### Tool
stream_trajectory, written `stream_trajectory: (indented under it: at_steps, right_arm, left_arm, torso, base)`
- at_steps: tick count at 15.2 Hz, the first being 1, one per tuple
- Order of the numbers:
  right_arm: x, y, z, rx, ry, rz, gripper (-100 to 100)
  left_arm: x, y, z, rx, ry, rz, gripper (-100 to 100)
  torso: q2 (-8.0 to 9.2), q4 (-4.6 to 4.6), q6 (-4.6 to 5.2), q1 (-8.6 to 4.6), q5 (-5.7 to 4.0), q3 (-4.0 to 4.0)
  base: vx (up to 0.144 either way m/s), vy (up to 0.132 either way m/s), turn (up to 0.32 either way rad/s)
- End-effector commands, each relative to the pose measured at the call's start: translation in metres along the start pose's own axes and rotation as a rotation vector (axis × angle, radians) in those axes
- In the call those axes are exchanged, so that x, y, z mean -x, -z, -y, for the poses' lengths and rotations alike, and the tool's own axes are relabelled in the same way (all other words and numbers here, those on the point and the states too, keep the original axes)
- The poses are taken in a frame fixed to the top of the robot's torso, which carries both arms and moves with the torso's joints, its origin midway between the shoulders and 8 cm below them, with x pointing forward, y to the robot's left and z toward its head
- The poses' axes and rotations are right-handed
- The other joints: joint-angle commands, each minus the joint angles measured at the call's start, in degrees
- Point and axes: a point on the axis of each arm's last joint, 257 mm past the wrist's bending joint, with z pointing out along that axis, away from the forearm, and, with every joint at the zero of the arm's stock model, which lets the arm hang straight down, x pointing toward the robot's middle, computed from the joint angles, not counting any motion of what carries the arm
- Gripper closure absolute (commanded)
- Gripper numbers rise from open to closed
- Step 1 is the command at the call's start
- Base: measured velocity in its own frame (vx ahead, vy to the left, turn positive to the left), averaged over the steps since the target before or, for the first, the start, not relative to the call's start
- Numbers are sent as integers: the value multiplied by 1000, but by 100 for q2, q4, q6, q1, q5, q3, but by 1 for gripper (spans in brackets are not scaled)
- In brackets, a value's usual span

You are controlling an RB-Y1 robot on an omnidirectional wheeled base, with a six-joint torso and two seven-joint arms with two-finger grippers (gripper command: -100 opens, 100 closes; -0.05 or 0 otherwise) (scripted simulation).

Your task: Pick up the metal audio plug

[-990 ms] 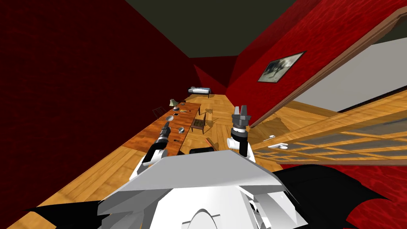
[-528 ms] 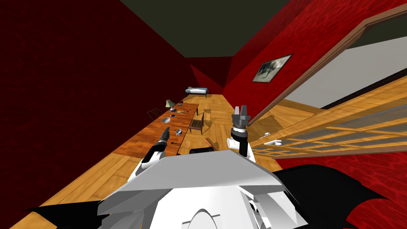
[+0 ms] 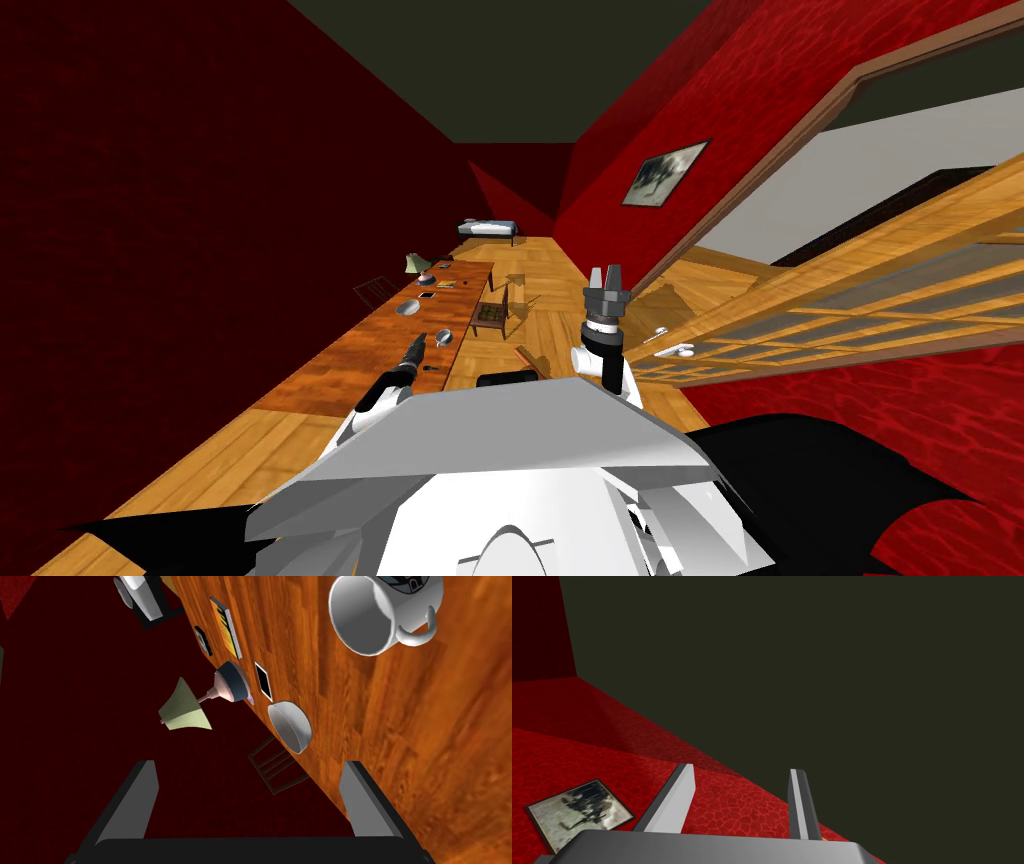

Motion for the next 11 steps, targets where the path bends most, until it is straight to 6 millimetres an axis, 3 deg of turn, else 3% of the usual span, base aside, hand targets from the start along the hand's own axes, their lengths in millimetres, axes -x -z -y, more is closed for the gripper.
stream_trajectory:
  at_steps: [1, 5, 7, 8, 11]
  right_arm:
    - [0, 0, 0, 0, 0, 0, 0]
    - [0, 0, 0, 0, 0, 0, 0]
    - [0, 0, 0, 0, 0, 0, 0]
    - [0, 0, 0, 0, 0, 0, 0]
    - [0, 0, 0, 0, 0, 0, 0]
  left_arm:
    - [3, -2, -27, 67, -2, -9, -100]
    - [4, 0, -63, 153, -1, -22, -100]
    - [5, 2, -93, 228, 3, -36, -100]
    - [5, 3, -93, 229, 3, -36, -100]
    - [5, 9, -136, 344, 14, -66, -100]
  torso:
    - [0, 0, 0, 0, 0, 0]
    - [-2, 0, 0, 2, 0, -1]
    - [0, 0, -1, 5, 1, 0]
    - [-2, -1, -1, 2, 1, -1]
    - [-3, -1, -1, 2, 1, -2]
  base:
    - [29, -15, -129]
    - [22, 0, -88]
    - [27, 0, -112]
    - [23, -4, -70]
    - [33, 1, -130]
